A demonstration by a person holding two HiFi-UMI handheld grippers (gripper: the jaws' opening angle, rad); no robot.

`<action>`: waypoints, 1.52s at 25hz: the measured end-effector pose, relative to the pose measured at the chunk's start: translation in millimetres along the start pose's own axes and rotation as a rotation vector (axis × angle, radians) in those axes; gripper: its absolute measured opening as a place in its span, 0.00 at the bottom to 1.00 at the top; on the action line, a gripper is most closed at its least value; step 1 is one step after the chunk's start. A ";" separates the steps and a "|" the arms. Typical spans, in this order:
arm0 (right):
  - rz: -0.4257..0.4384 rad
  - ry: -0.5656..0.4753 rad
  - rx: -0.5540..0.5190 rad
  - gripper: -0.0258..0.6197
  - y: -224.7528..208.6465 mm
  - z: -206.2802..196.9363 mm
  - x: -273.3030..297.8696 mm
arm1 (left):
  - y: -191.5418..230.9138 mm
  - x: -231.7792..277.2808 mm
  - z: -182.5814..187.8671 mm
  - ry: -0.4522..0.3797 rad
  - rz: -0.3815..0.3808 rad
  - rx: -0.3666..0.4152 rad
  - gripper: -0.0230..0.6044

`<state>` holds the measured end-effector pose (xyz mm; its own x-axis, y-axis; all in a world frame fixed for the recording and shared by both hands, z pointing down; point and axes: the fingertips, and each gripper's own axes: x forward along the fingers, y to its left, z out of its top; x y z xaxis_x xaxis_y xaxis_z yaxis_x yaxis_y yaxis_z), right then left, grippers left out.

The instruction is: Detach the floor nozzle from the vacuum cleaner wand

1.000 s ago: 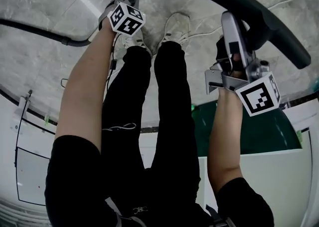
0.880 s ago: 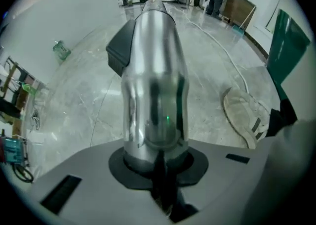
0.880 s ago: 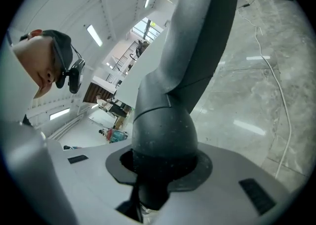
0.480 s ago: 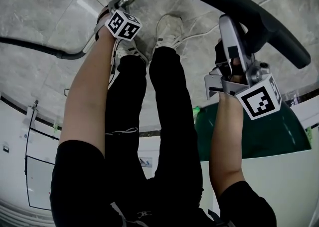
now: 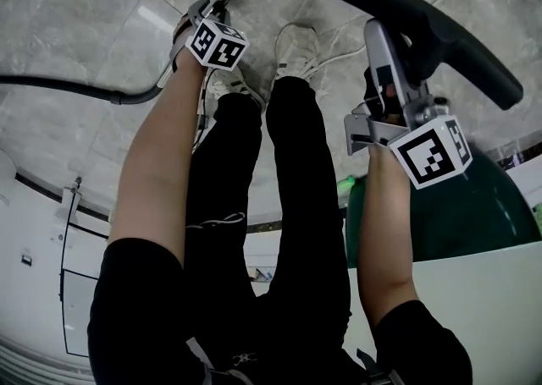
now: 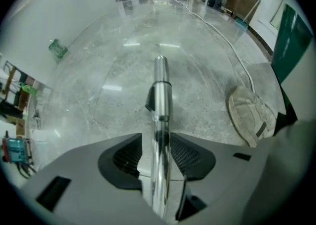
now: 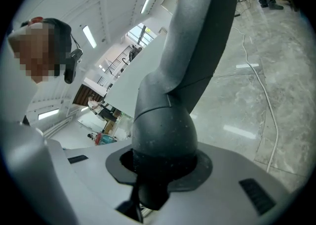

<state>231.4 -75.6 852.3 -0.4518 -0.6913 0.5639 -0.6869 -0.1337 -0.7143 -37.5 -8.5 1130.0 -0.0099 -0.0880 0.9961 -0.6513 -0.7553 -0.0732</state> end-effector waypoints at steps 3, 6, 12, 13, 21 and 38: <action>0.002 0.006 -0.055 0.23 31.9 8.9 0.5 | 8.4 -41.4 14.6 -0.024 -0.046 -0.097 0.05; 0.013 0.014 -0.134 0.23 77.4 15.7 -3.4 | 23.6 -109.9 40.3 -0.134 -0.155 -0.295 0.05; 0.010 0.011 -0.265 0.23 173.0 48.4 -23.1 | 92.2 -292.5 109.4 -0.429 -0.150 -0.403 0.05; 0.015 0.002 -0.289 0.23 191.9 56.6 -30.2 | 103.4 -328.3 114.7 -0.468 -0.128 -0.414 0.05; 0.138 -0.202 -0.480 0.23 375.7 167.1 -104.6 | 172.8 -608.7 135.2 -0.750 -0.008 -0.527 0.05; 0.351 -0.485 -0.605 0.23 693.1 297.7 -325.9 | 226.4 -1017.5 119.1 -1.068 0.190 -0.552 0.05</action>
<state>72.0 -154.3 50.0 -0.4963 -0.8681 0.0120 -0.8009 0.4524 -0.3924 -84.6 -167.4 94.0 0.3195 -0.8543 0.4101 -0.9454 -0.3168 0.0766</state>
